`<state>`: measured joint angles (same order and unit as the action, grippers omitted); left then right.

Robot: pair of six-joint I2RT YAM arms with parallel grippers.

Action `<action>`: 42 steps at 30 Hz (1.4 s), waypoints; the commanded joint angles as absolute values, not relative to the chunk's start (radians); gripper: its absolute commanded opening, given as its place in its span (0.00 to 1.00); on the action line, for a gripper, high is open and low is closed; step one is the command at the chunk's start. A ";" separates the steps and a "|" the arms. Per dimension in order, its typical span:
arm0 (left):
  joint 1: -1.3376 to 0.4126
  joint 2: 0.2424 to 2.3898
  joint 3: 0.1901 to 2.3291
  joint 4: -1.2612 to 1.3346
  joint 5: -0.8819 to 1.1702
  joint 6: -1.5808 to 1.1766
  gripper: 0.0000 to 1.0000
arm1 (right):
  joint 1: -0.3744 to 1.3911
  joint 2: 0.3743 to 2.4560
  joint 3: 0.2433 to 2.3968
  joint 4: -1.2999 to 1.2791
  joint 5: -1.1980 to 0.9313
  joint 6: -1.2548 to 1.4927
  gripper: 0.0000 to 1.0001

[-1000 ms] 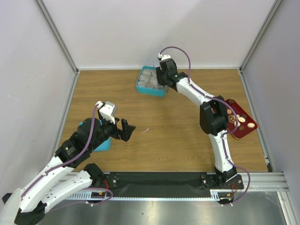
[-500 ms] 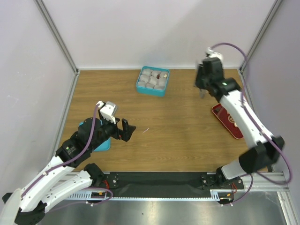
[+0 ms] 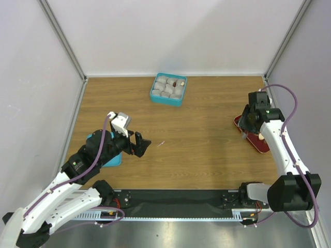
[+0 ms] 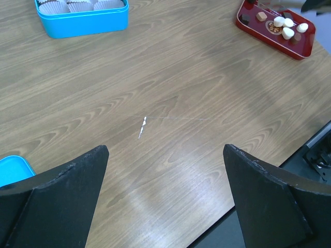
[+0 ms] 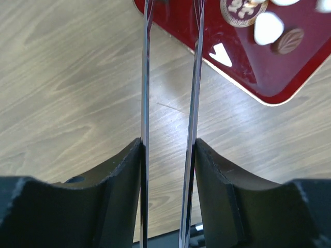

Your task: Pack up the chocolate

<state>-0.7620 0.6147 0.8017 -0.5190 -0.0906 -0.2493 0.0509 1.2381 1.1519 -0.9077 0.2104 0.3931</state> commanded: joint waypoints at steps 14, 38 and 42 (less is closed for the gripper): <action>-0.764 0.614 0.801 -0.489 -0.086 -0.230 1.00 | 0.008 1.224 1.006 -0.730 0.106 0.400 0.47; -0.764 0.624 0.804 -0.488 -0.086 -0.225 1.00 | 0.008 1.282 0.948 -0.603 0.166 0.380 0.47; -0.764 0.626 0.804 -0.488 -0.087 -0.225 1.00 | 0.008 1.285 0.937 -0.591 0.172 0.371 0.48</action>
